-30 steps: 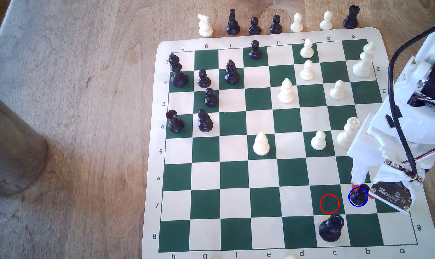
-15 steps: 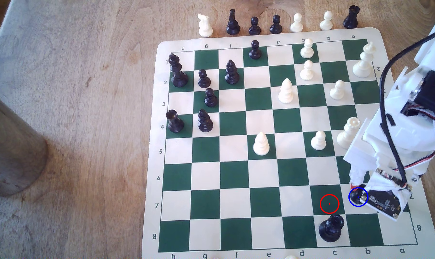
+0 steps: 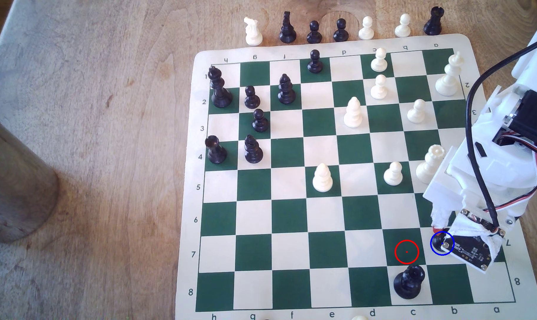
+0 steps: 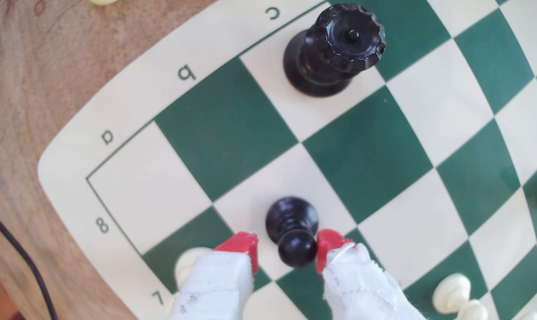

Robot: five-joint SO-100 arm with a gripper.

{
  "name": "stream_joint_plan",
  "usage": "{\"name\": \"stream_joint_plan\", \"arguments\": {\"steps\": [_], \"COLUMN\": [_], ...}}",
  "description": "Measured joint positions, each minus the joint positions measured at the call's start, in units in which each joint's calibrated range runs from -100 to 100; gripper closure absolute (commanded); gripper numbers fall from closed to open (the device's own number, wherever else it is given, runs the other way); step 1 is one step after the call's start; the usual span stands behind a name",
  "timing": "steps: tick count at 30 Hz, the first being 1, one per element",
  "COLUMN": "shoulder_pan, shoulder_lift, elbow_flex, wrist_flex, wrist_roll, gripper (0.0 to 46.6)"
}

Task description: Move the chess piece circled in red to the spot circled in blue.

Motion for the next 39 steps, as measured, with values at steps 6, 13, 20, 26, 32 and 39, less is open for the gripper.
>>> {"name": "stream_joint_plan", "arguments": {"steps": [6,13,20,26,32,39], "shoulder_pan": [2.4,5.2,13.0,23.7,34.0,40.1], "shoulder_lift": [-6.4,-15.4,-26.9,-37.8,-49.2,-63.7], "elbow_flex": [-0.2,-2.2,-6.3,-7.3,-7.7,-4.1], "wrist_flex": [6.4,18.6,30.2,37.7,35.9,28.8], "wrist_roll": [0.4,1.1,3.5,5.2,5.0,1.8], "gripper": [36.6,36.2,36.0,35.9,42.3,46.2]}}
